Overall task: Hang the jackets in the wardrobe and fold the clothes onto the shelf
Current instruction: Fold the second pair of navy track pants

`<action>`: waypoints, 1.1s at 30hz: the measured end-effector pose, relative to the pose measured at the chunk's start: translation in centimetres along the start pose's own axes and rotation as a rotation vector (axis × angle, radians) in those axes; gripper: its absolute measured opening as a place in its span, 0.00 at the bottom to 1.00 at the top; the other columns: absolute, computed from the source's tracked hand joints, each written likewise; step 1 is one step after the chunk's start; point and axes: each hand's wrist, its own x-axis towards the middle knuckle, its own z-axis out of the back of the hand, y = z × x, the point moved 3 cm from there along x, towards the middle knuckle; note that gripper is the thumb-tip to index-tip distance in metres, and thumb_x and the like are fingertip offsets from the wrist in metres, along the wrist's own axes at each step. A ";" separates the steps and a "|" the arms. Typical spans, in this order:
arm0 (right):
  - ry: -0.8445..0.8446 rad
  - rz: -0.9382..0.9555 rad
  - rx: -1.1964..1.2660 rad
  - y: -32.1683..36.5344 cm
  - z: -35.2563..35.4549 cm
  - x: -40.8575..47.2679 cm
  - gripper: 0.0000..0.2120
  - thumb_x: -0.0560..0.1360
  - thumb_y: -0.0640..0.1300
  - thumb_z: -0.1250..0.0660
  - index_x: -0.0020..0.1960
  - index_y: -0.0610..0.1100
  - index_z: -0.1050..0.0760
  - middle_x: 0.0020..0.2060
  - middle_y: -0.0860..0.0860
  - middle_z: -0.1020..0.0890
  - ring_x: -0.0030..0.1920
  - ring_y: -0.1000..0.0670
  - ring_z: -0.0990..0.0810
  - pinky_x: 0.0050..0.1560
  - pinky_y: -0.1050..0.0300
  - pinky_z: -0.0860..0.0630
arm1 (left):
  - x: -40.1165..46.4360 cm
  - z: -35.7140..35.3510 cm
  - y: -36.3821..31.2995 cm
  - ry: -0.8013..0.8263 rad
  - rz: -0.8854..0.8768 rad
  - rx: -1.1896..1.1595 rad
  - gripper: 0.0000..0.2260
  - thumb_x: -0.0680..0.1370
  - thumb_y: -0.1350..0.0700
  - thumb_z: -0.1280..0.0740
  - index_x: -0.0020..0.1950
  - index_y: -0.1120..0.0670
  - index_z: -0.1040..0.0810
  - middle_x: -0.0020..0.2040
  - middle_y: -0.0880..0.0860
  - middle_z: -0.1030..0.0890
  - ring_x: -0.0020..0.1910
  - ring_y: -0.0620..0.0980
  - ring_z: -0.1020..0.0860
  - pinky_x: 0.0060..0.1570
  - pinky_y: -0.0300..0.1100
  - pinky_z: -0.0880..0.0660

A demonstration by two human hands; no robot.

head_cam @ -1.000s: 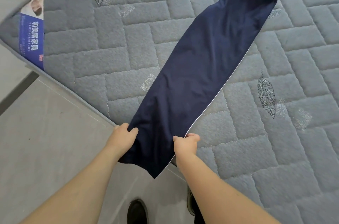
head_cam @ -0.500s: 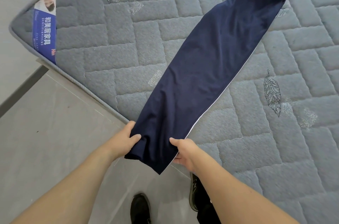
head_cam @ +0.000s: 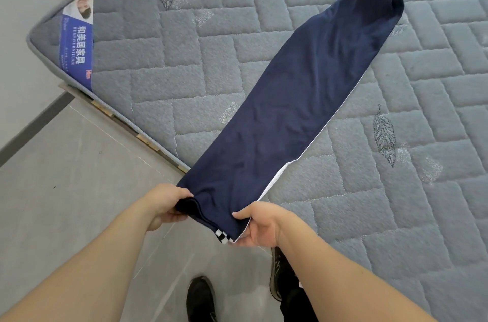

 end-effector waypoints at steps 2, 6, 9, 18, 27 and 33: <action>-0.013 0.041 0.138 1.5 -0.3 -1.1 0.17 0.79 0.32 0.44 0.67 0.35 0.30 0.55 0.38 0.18 0.48 0.38 0.17 0.52 0.42 0.20 | -0.8 -0.4 -2.3 -0.022 0.011 -0.022 0.05 0.77 0.66 0.39 0.46 0.58 0.26 0.30 0.56 0.23 0.26 0.50 0.26 0.24 0.37 0.30; -0.232 0.161 0.404 5.8 1.2 -3.8 0.23 0.74 0.25 0.44 0.69 0.36 0.34 0.45 0.37 0.18 0.30 0.42 0.17 0.28 0.49 0.20 | -3.7 -2.5 -10.6 -0.073 -0.129 -0.125 0.13 0.79 0.67 0.42 0.56 0.49 0.34 0.37 0.56 0.25 0.23 0.50 0.30 0.23 0.35 0.35; -0.290 0.280 0.496 10.3 3.3 -7.3 0.14 0.76 0.29 0.43 0.58 0.43 0.31 0.30 0.43 0.18 0.28 0.44 0.18 0.31 0.47 0.19 | -6.7 -6.0 -17.5 -0.029 -0.211 -0.057 0.06 0.79 0.63 0.37 0.53 0.54 0.27 0.27 0.52 0.24 0.20 0.45 0.28 0.20 0.33 0.36; -0.248 0.578 -0.055 20.9 12.9 -15.0 0.05 0.78 0.36 0.38 0.47 0.44 0.24 0.37 0.49 0.16 0.35 0.52 0.19 0.39 0.60 0.23 | -9.4 -14.9 -31.8 0.121 -0.473 0.066 0.18 0.73 0.74 0.41 0.58 0.61 0.21 0.49 0.57 0.19 0.43 0.48 0.21 0.48 0.43 0.23; -0.554 0.599 -0.080 29.9 18.6 -12.7 0.12 0.80 0.46 0.38 0.57 0.39 0.24 0.49 0.43 0.20 0.44 0.46 0.23 0.48 0.51 0.23 | -2.9 -21.8 -41.9 -0.378 -0.595 0.585 0.08 0.70 0.45 0.29 0.44 0.48 0.19 0.57 0.53 0.23 0.59 0.61 0.26 0.63 0.52 0.29; -0.759 0.944 0.135 45.8 24.3 -18.1 0.10 0.80 0.45 0.38 0.55 0.40 0.25 0.55 0.40 0.19 0.49 0.43 0.21 0.54 0.48 0.22 | -1.9 -30.3 -59.0 -0.078 -0.965 0.210 0.10 0.73 0.52 0.30 0.51 0.53 0.24 0.49 0.52 0.19 0.49 0.53 0.20 0.52 0.54 0.22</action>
